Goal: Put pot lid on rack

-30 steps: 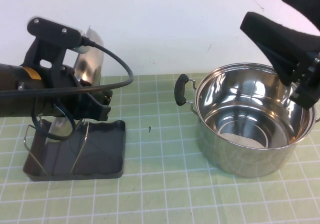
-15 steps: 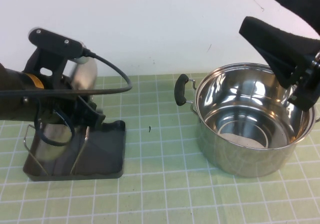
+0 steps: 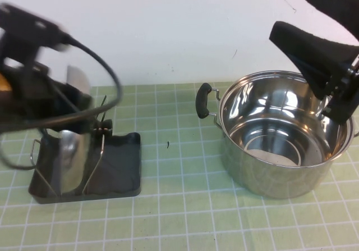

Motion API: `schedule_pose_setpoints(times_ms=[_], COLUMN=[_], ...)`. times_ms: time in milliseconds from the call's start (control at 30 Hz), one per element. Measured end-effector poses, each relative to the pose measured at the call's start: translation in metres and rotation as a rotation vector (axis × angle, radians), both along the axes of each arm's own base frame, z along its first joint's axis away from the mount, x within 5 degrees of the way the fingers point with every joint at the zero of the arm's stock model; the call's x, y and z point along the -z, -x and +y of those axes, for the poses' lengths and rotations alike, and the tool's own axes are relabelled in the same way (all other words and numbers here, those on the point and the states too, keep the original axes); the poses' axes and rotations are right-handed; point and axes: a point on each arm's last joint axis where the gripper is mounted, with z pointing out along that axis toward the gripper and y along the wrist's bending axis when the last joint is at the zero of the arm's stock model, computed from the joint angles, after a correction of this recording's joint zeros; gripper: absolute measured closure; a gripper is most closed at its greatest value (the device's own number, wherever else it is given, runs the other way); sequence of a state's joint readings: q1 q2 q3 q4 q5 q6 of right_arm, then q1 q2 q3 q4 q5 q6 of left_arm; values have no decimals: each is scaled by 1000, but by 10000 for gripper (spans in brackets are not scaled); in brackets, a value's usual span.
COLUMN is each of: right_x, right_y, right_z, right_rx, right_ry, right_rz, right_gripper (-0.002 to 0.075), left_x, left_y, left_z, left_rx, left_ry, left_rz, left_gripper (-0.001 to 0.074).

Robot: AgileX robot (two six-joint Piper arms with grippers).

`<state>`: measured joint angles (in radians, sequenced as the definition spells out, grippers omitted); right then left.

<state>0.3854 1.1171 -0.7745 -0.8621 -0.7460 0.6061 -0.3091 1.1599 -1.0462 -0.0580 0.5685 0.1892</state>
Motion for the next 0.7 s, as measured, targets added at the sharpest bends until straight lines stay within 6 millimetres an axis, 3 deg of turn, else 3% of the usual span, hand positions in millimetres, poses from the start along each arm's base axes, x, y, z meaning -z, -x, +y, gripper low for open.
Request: schedule_pose_setpoints(times_ms=[100, 200, 300, 467, 700], right_x=[-2, -7, -14, -19, -5], right_y=[3, 10, 22, 59, 112], right_z=[-5, -15, -30, -56, -78], right_rx=[56, 143, 245, 357, 362], right_ry=[32, 87, 106, 66, -6], right_rz=[11, 14, 39, 32, -45], right_gripper=[262, 378, 523, 691, 724], left_x=[-25, -44, -49, -24, 35], left_y=[29, 61, 91, 132, 178], left_z=[9, 20, 29, 45, 70], left_rx=[-7, -7, -15, -51, -195], left_ry=[38, 53, 75, 100, 145], left_rz=[-84, -139, -172, -193, -212], left_gripper=[543, 673, 715, 731, 733])
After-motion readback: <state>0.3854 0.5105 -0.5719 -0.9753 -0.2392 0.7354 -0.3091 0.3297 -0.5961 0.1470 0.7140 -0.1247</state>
